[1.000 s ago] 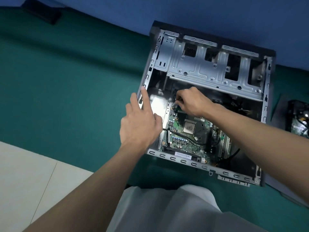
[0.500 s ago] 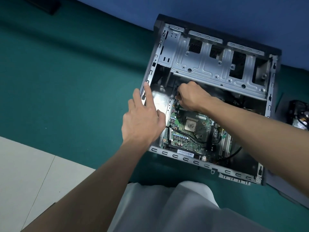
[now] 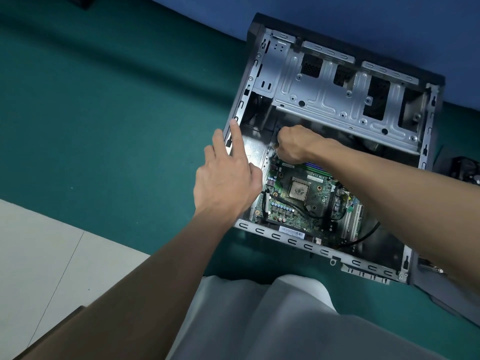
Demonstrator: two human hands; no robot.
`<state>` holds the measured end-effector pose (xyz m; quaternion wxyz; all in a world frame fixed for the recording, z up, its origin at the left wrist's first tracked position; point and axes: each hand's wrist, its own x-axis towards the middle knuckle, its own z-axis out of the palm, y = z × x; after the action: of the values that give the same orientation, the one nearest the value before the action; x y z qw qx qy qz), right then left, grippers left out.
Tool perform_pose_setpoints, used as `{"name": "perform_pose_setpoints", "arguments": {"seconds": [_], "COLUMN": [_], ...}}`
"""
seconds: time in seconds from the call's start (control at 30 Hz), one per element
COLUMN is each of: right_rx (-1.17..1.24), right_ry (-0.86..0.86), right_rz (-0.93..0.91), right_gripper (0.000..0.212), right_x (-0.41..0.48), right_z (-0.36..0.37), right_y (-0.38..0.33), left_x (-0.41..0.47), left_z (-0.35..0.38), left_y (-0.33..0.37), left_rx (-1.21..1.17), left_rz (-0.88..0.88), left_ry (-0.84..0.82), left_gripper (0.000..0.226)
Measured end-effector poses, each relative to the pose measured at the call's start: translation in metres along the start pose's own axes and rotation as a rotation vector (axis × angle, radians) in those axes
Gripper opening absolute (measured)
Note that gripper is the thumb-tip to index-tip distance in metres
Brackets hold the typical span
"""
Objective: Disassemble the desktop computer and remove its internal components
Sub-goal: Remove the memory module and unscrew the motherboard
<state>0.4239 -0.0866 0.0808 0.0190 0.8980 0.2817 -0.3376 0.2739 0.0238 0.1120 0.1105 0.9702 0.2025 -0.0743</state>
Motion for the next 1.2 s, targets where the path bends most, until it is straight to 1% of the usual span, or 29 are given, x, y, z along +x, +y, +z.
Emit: {"name": "perform_pose_setpoints", "arguments": {"seconds": [0.13,0.37,0.5,0.6,0.63,0.7,0.77,0.87,0.93,0.97,1.0,1.03,1.07,1.13,1.2], "right_rx": [-0.033,-0.081,-0.162,-0.249,-0.254,-0.230,-0.146,0.005,0.001,-0.038,-0.073,-0.086,-0.093,-0.124,-0.098], "right_ry": [0.006,-0.035,-0.062,-0.040,-0.024,0.019,0.043,0.015,-0.012,-0.011,0.000,0.011,0.019,0.022,0.027], "right_rz": [-0.018,-0.156,-0.192,-0.206,-0.188,-0.124,-0.076,-0.114,-0.091,-0.054,-0.011,0.032,0.050,0.033,0.015], "right_gripper": [0.026,0.035,0.037,0.044,0.044,0.033,0.025,0.020,0.011,0.019,0.033,0.041,0.040,0.028,0.022], "right_x": [-0.001,-0.008,-0.004,-0.003,-0.002,0.000,0.002,0.003,0.003,0.003,0.003,0.004,0.004,0.004,0.003], "right_z": [-0.003,-0.006,-0.010,-0.008,-0.007,-0.006,-0.008,-0.010,-0.009,-0.007,-0.005,-0.005,-0.004,-0.006,-0.007], "right_y": [-0.002,0.007,0.009,0.011,0.010,0.008,0.003,0.000,-0.001,0.000,0.001,0.002,0.003,0.004,0.006], "left_x": [-0.001,-0.001,-0.001,-0.001,0.000,-0.001,0.000,-0.001,0.000,0.000,0.000,0.000,-0.001,0.000,0.000], "left_z": [-0.001,0.001,0.000,-0.001,-0.001,-0.001,-0.001,-0.001,-0.001,-0.001,0.000,-0.001,0.000,-0.001,-0.001], "left_y": [0.000,0.000,0.000,0.000,0.000,0.000,0.000,0.000,0.000,0.000,0.000,0.000,0.000,0.000,0.000], "left_rx": [-0.002,-0.005,-0.011,-0.008,-0.008,-0.012,-0.013,-0.011,-0.011,-0.011,-0.009,-0.007,-0.004,0.001,0.001], "left_rz": [0.004,0.002,0.001,0.002,0.003,0.003,0.002,0.003,0.002,0.003,0.003,0.003,0.002,0.002,0.002], "left_ry": [0.006,0.005,0.004,0.005,0.004,0.005,0.006,0.005,0.000,-0.002,-0.005,-0.006,-0.006,-0.004,-0.005], "left_gripper": [0.080,0.080,0.081,0.081,0.080,0.080,0.080,0.080,0.080,0.080,0.081,0.081,0.081,0.080,0.080]}}
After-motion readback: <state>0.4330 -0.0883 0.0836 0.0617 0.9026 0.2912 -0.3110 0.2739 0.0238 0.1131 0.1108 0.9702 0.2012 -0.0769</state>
